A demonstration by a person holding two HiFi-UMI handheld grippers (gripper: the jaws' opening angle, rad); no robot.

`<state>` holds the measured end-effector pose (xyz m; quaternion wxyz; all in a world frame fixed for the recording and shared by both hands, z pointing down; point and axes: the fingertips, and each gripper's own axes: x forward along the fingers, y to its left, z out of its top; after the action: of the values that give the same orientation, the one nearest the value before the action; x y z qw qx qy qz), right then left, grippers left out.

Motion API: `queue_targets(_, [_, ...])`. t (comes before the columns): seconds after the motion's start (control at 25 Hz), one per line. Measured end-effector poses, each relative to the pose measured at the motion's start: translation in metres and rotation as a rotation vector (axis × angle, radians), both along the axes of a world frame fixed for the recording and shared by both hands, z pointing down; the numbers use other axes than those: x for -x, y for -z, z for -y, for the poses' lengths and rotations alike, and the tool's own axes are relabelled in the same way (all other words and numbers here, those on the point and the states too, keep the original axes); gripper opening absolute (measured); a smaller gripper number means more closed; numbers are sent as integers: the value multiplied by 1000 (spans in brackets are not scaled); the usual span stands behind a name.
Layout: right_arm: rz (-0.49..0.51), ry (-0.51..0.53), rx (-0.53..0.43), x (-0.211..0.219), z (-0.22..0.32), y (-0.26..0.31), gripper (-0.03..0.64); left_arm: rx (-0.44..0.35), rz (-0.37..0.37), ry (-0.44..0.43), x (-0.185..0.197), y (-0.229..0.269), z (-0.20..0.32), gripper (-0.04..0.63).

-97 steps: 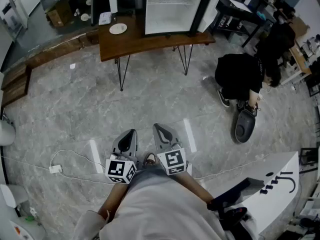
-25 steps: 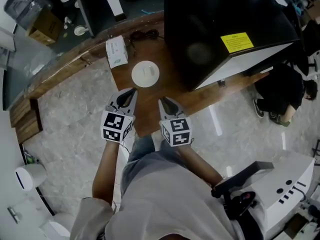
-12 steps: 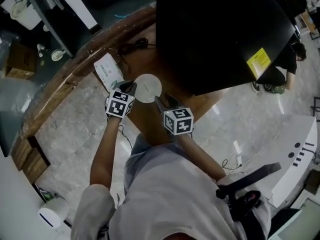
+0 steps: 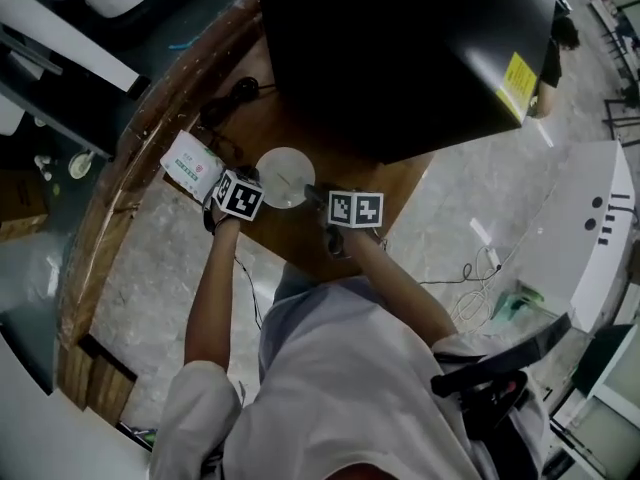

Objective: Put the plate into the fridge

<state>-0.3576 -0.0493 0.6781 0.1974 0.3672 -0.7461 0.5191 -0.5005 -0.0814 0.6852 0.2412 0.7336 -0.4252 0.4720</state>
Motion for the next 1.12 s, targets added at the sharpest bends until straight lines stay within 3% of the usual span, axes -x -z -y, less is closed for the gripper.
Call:
queue_targets(0.24, [41, -53, 68, -7, 4, -17, 170, 3, 11, -63, -10, -2, 4, 21])
queue_targets(0.6, [283, -98, 192, 15, -4, -21, 103, -30, 53, -107, -20, -11, -2, 20])
queue_targets(0.68, [351, -88, 223, 26, -9, -18, 101, -36, 43, -86, -21, -13, -2, 20])
queue_targets(0.84, [450, -153, 235, 25, -11, -13, 35, -31, 5, -56, -25, -14, -3, 20])
queue_targets(1.12, [481, -171, 218, 14, -15, -16, 32, -102, -99, -2, -35, -24, -10, 20])
